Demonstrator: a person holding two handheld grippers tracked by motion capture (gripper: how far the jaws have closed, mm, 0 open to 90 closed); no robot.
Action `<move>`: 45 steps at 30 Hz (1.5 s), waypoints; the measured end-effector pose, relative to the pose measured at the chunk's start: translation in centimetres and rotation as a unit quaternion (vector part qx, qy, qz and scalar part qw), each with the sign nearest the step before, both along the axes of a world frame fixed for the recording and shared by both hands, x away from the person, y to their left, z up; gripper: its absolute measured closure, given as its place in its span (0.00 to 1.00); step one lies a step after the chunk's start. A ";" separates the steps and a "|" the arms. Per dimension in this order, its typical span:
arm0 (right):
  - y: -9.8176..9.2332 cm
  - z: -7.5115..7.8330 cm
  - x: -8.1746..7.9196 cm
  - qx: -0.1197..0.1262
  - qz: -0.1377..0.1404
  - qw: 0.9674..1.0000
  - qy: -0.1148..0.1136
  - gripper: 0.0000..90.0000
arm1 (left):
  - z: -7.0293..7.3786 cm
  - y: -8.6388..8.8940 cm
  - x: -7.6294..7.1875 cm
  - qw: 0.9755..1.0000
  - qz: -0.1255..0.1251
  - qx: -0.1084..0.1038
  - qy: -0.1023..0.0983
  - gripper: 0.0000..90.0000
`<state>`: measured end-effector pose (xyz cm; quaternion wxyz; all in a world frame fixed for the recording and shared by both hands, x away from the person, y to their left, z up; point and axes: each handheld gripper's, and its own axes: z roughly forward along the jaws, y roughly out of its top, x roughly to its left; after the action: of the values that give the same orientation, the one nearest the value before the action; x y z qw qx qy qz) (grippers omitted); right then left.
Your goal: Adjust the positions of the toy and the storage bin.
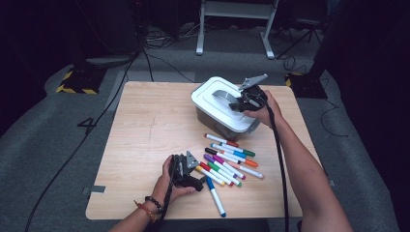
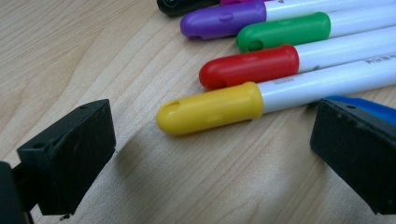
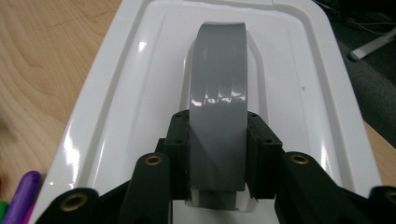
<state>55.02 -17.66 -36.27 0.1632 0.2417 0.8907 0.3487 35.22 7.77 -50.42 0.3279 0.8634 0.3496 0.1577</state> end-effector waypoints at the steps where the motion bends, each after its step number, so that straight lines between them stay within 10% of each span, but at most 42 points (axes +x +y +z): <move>1: -0.2 -0.1 0.1 0.006 -0.004 1.000 0.001 0.75 | 0.0 0.0 -0.1 1.000 0.002 0.002 -0.002 0.01; 11: -0.1 -0.1 -0.1 -0.001 -0.017 1.000 -0.013 0.74 | 0.4 1.6 -1.2 1.000 -0.005 0.021 0.001 0.01; 20: -0.1 -0.1 -0.3 -0.005 -0.020 1.000 -0.020 0.74 | 0.3 1.0 -5.6 0.993 -0.111 0.009 0.042 0.01; 25: 0.0 -0.1 -0.4 -0.012 -0.022 0.999 -0.023 0.74 | 0.1 -1.2 -7.6 0.991 -0.129 0.002 0.039 0.00; 45: -0.1 -0.4 -0.2 0.009 -0.020 0.999 -0.028 0.74 | 0.1 -4.2 -4.1 0.999 -0.035 0.011 -0.015 0.00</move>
<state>54.79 -17.78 -36.65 0.1930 0.2505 0.8776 0.3603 31.10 3.54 -50.33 0.3293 0.8761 0.3120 0.1631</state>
